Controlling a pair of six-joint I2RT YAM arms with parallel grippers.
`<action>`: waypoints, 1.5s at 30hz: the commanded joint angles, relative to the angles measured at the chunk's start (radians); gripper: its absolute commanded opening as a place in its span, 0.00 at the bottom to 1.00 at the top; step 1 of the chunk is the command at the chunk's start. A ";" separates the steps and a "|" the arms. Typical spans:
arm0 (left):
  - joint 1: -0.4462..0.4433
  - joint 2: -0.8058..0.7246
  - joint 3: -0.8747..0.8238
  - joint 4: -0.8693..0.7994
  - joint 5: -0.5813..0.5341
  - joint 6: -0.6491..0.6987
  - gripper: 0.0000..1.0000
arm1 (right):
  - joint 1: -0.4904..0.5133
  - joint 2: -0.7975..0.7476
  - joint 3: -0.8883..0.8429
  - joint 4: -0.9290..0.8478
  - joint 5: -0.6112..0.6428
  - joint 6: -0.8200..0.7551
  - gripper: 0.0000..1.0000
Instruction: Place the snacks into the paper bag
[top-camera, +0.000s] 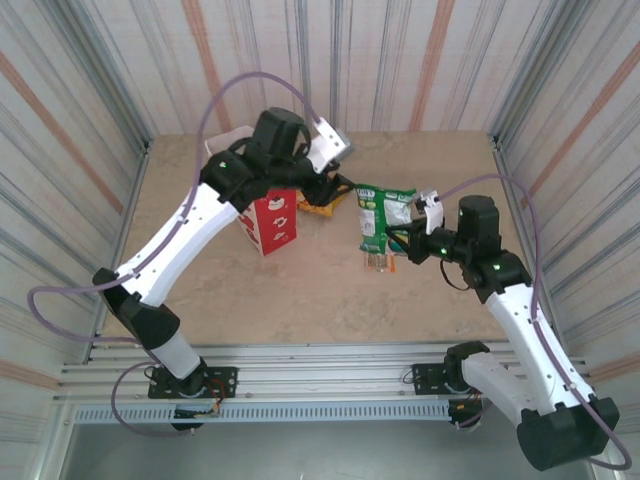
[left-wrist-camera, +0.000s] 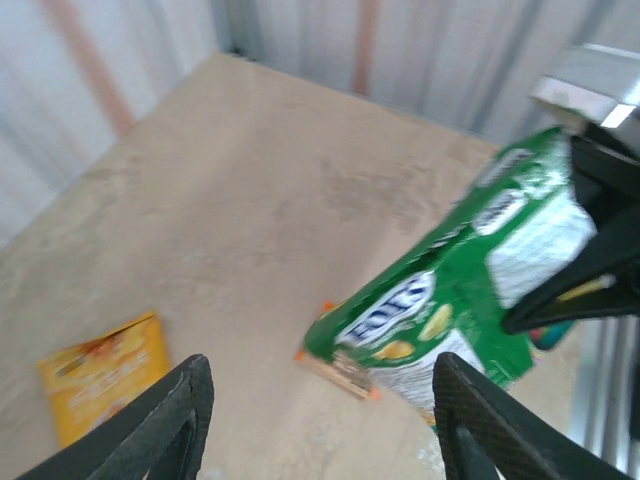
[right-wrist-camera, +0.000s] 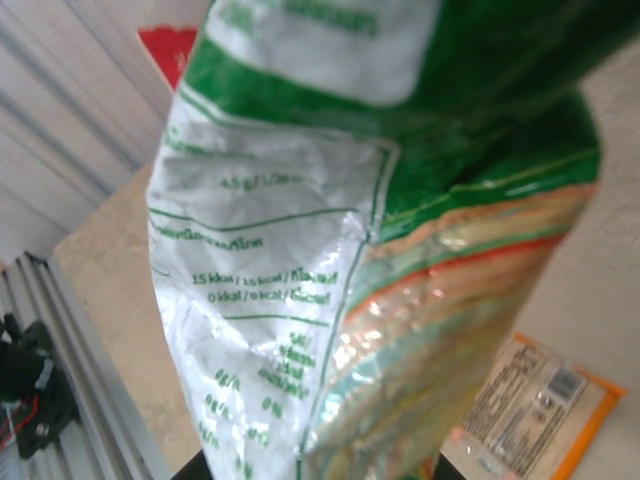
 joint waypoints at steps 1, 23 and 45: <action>0.053 -0.013 0.065 -0.171 -0.163 -0.164 0.62 | 0.070 0.048 0.127 0.038 0.151 0.070 0.12; 0.446 -0.148 -0.014 -0.349 -0.226 -0.462 0.73 | 0.454 0.700 0.845 0.014 0.584 0.076 0.12; 0.486 -0.092 -0.050 -0.337 -0.245 -0.441 0.72 | 0.524 1.049 1.238 -0.056 0.519 0.087 0.13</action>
